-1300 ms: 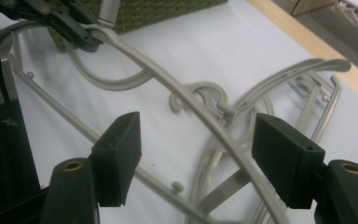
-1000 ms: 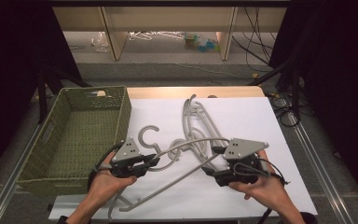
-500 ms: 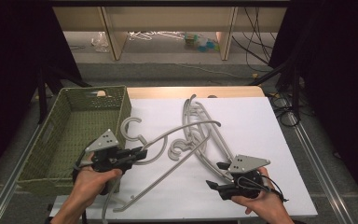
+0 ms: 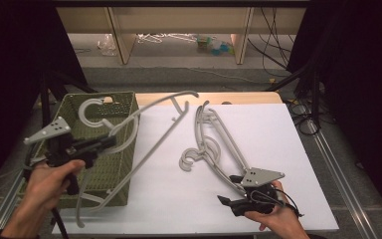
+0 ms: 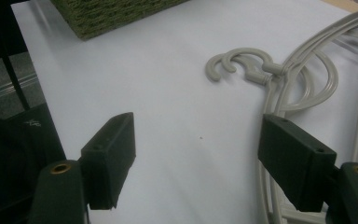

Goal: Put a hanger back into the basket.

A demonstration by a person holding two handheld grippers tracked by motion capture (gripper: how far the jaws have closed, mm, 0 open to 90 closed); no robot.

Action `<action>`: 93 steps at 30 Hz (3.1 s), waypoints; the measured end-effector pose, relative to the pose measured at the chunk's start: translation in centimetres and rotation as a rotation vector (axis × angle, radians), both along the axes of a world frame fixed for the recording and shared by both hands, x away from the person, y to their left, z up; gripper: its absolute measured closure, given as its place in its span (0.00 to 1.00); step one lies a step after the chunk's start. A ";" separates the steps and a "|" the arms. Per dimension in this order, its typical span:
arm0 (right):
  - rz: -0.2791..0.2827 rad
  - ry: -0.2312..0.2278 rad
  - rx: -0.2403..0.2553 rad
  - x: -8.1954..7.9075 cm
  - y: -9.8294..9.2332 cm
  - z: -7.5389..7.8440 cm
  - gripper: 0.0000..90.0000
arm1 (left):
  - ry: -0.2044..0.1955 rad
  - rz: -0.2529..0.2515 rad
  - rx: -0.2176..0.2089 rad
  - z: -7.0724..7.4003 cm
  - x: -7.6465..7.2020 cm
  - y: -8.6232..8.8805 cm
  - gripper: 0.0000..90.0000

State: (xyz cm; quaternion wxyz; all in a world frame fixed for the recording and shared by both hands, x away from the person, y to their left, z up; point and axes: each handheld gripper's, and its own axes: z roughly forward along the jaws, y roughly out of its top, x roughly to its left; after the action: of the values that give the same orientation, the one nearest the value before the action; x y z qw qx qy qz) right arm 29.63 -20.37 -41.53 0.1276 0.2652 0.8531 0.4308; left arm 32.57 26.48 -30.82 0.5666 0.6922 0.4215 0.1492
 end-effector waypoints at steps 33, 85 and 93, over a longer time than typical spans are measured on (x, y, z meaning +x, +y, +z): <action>-0.026 0.051 -0.004 0.5 -0.1 -0.5 0.28 | 0.090 0.224 0.292 -0.3 7.8 12.0 0.89; 0.000 0.072 -0.026 0.6 0.2 -1.0 0.28 | 0.192 0.306 0.302 -6.0 8.4 12.5 0.56; 0.000 0.073 -0.028 0.7 0.2 -1.2 0.28 | 0.111 0.278 0.273 -5.4 5.8 9.7 0.43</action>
State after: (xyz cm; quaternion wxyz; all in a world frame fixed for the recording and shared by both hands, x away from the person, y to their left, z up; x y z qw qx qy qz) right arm 30.38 -20.14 -42.72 0.0999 0.2787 0.8633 0.4086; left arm 38.36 36.23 -36.26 0.4171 0.7050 0.5195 0.2431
